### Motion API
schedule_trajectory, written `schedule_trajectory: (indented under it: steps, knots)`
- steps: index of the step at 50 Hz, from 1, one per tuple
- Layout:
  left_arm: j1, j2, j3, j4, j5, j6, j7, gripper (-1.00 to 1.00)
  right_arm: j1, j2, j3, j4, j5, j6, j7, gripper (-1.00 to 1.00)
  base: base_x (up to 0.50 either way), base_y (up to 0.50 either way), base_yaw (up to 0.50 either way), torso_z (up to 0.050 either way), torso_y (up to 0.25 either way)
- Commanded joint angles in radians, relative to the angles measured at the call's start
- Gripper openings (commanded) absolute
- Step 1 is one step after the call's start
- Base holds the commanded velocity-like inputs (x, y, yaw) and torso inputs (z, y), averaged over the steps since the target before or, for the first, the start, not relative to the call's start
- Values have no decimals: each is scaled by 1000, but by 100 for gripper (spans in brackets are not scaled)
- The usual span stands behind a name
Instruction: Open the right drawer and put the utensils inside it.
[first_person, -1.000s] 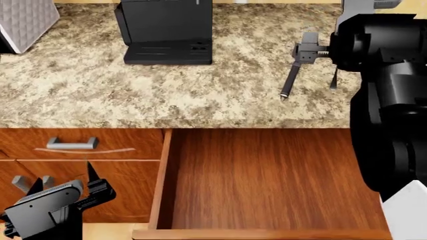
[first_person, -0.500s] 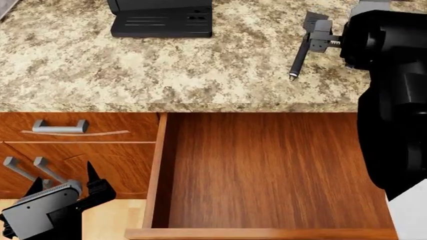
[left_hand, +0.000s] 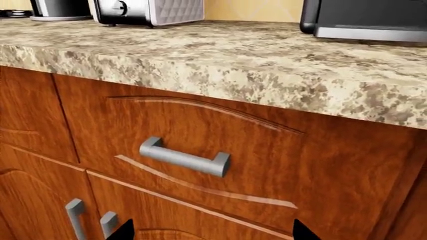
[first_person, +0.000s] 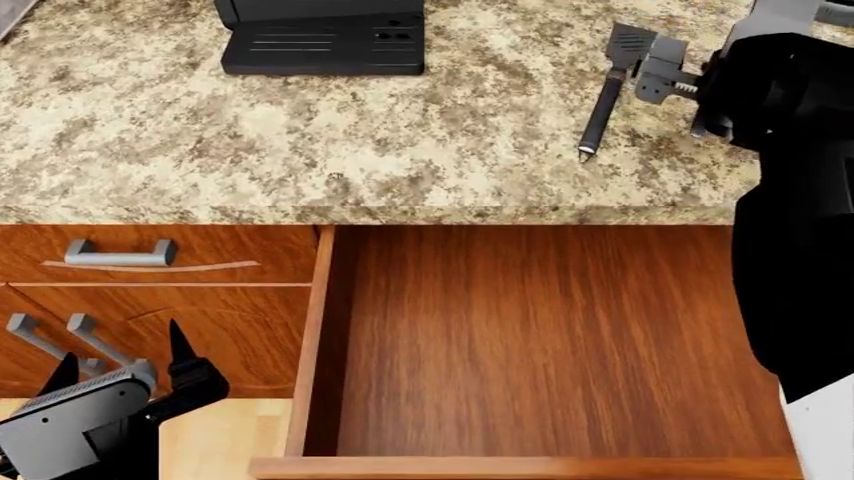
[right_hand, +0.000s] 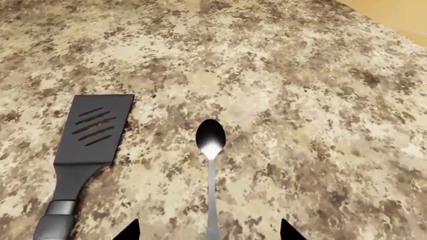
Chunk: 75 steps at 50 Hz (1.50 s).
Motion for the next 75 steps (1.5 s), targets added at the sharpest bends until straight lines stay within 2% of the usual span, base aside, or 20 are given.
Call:
schedule_trajectory:
  steps: [1, 12, 13, 50, 61, 75]
  knots:
    - [-5, -3, 4, -3, 0, -12, -7, 100, -8, -1, -8, 0, -9, 12, -10, 100, 0, 0, 0, 0, -250]
    - [-9, 0, 9, 3, 0, 2, -1, 100, -13, 3, -27, 0, -4, 9, -17, 100, 0, 0, 0, 0, -176]
    - [-7, -1, 8, 4, 0, 3, -1, 100, -13, 4, -27, 0, -3, 6, -18, -100, 0, 0, 0, 0, 0]
    - [19, -5, 3, 25, -5, 34, 0, 100, 47, 20, -62, 0, -8, -39, 4, -100, 0, 0, 0, 0, 22]
    - [19, -9, 10, 39, -1, 27, -4, 100, 102, 28, -102, 0, -9, -33, -47, -100, 0, 0, 0, 0, 0]
    - [13, -11, 21, 56, -2, 8, -13, 100, 155, 63, -178, -16, -17, 47, -256, -100, 0, 0, 0, 0, 50]
